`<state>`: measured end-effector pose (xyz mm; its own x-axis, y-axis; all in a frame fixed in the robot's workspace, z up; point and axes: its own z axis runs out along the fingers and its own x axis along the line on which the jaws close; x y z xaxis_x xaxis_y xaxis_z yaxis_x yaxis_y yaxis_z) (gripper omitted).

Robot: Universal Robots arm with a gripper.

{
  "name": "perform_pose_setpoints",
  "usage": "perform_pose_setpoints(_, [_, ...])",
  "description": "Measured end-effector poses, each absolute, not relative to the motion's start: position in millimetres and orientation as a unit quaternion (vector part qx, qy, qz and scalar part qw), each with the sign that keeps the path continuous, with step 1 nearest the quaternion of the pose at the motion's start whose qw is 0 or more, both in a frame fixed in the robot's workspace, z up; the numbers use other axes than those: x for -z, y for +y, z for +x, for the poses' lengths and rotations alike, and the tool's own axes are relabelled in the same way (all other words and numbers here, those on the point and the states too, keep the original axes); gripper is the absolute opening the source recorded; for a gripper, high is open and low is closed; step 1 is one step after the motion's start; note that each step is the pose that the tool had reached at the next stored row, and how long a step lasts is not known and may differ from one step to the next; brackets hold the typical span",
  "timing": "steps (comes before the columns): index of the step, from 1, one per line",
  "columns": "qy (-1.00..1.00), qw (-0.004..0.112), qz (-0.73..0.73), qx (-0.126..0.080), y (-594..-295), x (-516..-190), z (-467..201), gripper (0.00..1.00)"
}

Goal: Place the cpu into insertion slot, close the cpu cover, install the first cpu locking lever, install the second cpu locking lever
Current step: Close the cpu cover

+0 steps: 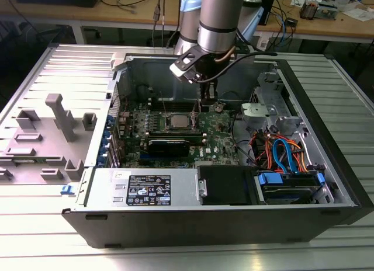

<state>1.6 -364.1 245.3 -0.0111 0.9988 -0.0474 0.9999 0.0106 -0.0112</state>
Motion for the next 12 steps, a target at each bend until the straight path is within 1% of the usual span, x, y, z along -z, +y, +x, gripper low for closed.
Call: perform_pose_setpoints(12, [0.711,0.013,0.703,0.021,-364.0,-245.2,-4.4,0.11])
